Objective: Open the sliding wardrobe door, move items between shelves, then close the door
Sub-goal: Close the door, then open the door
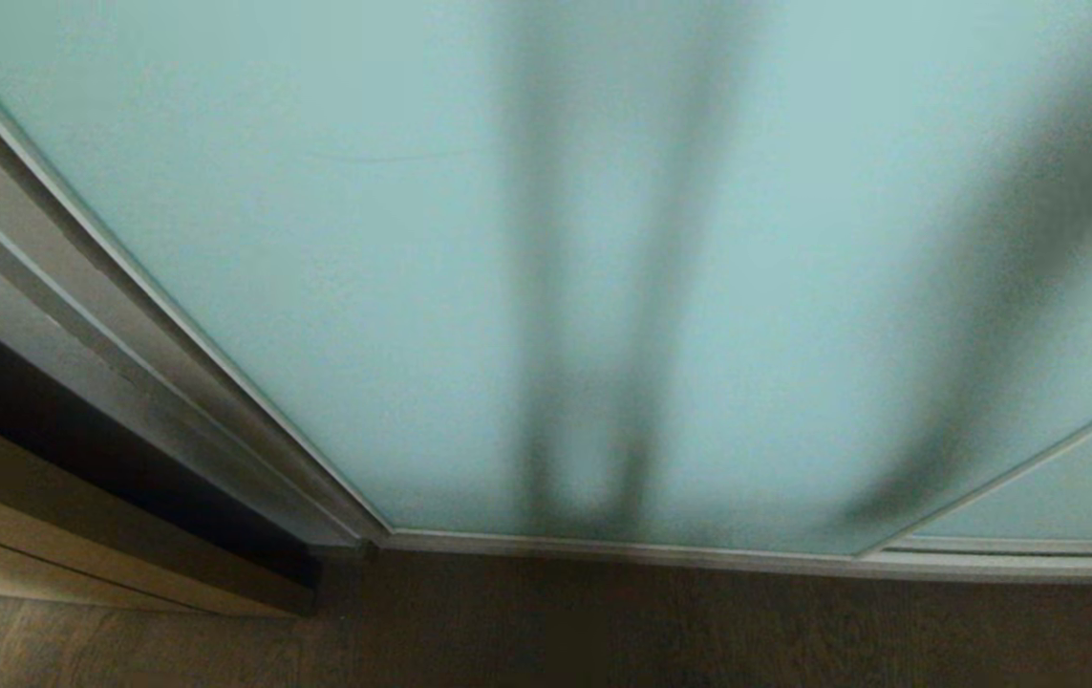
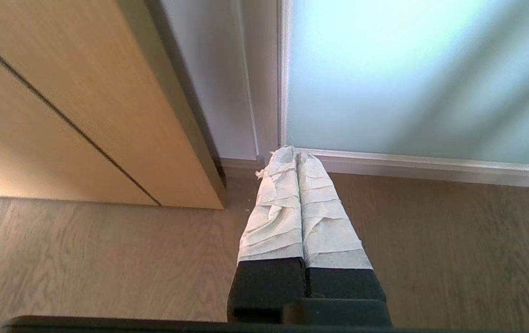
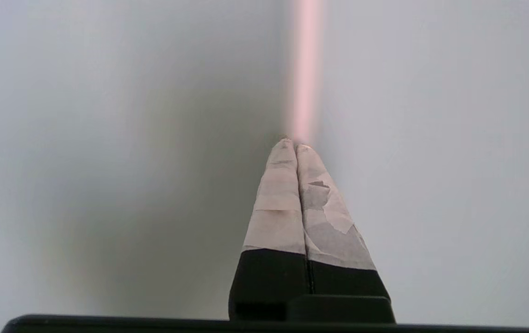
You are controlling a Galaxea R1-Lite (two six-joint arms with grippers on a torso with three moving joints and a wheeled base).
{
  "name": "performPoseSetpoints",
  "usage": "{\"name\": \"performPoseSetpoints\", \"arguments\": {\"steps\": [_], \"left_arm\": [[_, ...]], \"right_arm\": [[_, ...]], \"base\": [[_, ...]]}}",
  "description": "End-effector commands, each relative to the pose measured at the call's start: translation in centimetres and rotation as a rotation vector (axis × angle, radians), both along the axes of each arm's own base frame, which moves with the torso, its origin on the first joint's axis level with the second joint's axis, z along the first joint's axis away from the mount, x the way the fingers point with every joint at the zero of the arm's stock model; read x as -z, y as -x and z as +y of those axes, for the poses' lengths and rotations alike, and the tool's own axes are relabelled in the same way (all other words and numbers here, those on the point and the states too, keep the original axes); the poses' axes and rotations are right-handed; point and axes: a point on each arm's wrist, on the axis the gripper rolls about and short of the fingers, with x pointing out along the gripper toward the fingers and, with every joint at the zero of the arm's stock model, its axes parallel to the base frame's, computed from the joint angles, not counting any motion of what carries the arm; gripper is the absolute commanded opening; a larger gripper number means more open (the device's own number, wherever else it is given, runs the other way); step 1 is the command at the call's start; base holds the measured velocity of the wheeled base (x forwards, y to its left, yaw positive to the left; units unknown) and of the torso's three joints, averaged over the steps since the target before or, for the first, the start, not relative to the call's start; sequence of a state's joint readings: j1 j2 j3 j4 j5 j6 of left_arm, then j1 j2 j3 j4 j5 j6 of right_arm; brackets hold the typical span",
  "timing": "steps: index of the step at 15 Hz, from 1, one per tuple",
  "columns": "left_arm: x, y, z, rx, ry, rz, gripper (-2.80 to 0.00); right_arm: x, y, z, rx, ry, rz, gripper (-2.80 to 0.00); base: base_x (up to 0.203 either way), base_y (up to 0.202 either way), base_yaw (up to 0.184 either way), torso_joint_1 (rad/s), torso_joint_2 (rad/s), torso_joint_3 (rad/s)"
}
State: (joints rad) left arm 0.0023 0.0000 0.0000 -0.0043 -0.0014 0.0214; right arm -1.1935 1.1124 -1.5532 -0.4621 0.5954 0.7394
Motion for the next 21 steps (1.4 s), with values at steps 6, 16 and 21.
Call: {"name": "performPoseSetpoints", "arguments": {"steps": [6,16,21], "left_arm": [[0.0,0.0,0.0,0.001,0.000,0.001,-2.80],[0.0,0.0,0.0,-0.001,0.000,0.001,-2.80],[0.0,0.0,0.0,0.001,0.000,0.001,-2.80]], "right_arm": [[-1.3,1.0,2.4,0.150,0.086,-0.201,-2.80],[-0.4,3.4,5.1,0.327,0.097,-0.366,-2.80],[-0.7,6.7,7.9,0.278,0.192,-0.451,-2.80]], "base": [[0.000,0.000,0.000,0.000,0.00,0.000],[0.000,0.000,0.000,0.000,0.00,0.000],[0.000,0.000,0.000,0.000,0.00,0.000]]}}
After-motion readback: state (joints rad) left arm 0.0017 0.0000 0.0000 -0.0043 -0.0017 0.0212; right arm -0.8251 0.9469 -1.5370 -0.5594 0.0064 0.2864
